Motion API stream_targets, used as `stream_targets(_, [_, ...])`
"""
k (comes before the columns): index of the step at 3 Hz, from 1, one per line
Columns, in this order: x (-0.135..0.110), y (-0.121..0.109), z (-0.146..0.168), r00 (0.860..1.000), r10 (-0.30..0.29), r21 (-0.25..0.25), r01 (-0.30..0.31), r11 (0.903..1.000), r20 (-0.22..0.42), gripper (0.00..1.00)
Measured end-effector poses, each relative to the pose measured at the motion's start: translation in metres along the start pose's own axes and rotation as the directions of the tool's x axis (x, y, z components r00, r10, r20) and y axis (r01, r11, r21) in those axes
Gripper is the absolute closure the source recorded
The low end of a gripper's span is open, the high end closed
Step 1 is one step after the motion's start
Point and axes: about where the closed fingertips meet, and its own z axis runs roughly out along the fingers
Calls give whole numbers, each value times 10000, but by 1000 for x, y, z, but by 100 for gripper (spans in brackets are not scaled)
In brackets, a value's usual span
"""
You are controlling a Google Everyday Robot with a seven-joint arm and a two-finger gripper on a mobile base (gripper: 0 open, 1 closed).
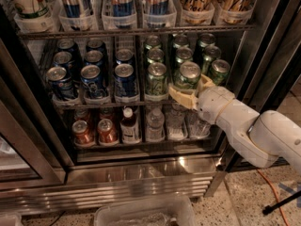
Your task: Pick green can from middle shelf of fridge
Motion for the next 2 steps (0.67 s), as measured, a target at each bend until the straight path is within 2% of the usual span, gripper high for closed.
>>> stream_targets(1, [4,17,-6,9995,-301,-951,293,9950,-69,100])
stream_targets(2, [4,28,-13,9983,-585,-1663,564,9845,-74,100])
